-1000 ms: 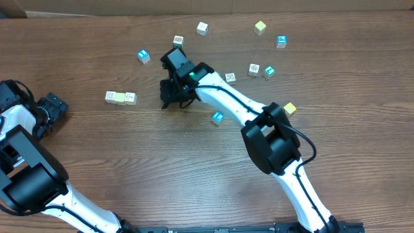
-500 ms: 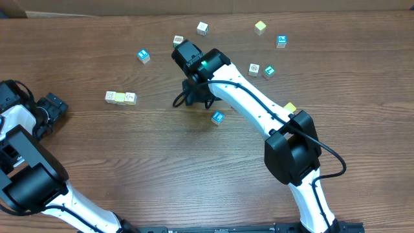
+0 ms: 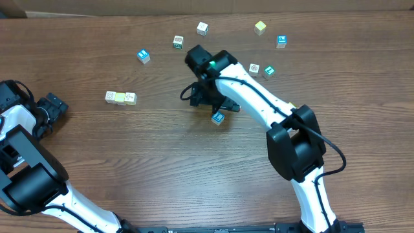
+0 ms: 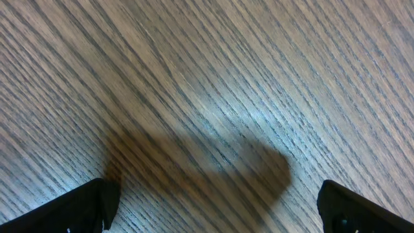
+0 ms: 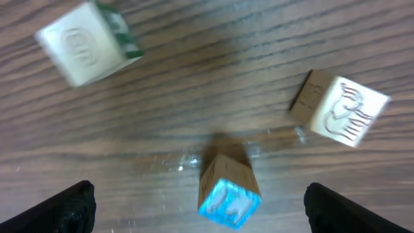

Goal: Form a horizontal line
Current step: 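Move the right gripper right toward the teal-faced block near center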

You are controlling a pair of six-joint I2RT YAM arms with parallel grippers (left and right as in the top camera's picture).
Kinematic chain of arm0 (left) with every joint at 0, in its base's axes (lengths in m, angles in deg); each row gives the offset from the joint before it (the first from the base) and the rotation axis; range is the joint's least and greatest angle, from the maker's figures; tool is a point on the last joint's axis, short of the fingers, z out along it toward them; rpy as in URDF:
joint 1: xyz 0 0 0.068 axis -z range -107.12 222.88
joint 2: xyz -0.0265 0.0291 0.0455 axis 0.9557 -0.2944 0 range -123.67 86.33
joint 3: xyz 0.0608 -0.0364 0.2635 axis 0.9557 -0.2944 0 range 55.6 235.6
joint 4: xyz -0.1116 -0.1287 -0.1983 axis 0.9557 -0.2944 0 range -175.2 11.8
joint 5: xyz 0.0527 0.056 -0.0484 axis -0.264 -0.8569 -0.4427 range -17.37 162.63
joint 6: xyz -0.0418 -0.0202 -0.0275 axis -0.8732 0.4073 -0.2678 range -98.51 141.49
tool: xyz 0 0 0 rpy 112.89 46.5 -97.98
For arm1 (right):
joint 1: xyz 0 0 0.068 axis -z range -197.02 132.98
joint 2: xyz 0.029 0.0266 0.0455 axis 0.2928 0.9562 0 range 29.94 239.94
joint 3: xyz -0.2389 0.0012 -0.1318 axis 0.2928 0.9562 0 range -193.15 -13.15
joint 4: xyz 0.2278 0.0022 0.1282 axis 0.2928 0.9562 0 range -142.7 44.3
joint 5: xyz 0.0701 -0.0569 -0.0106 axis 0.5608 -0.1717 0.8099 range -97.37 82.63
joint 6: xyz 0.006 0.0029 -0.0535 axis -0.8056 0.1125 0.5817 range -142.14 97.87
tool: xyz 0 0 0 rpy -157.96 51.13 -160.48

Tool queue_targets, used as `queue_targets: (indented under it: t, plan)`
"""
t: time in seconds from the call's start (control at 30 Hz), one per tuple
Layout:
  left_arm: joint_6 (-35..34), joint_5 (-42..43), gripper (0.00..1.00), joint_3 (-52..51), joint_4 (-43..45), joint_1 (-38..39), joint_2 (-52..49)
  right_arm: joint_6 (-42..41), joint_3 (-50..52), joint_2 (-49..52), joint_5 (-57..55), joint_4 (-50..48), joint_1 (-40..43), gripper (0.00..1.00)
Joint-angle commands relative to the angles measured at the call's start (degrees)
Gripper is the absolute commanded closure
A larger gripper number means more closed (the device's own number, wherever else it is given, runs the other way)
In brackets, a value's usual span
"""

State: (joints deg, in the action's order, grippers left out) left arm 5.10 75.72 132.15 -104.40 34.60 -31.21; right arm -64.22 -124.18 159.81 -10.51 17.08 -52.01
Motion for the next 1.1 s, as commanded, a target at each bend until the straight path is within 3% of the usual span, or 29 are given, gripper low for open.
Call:
queue_targets:
  t: [0.0,0.33,0.43,0.47,0.67,1.07]
  plan:
    - [-0.79,-2.03,0.0,-3.43,-2.27,-0.96,-4.24,-4.66,3.04,-0.74,5.81,-2.29,0.98,0.0]
    - [-0.79,-2.03,0.0,-3.43,-2.27,-0.96,-4.24,-7.02,5.6,-0.74,5.84,-3.87,0.81,0.0]
    - [-0.79,-2.03,0.0,-3.43,-2.27,-0.96,-4.24,-7.34,6.6,-0.74,5.84,-2.91,0.83,0.22]
    - [-0.79,-2.03,0.0,-3.43,-2.27,-0.96,-4.24,-7.89,7.17,-0.74,5.84,-2.84,0.9,0.24]
    - [-0.79,-2.03,0.01,-3.43,-2.27,-0.96,-4.24,-13.29,10.4,-0.74,5.62,-4.98,0.98,0.27]
    - [-0.79,-2.03,0.0,-3.43,-2.27,-0.96,-4.24,-13.66,10.6,-0.74,5.16,-5.64,0.94,0.42]
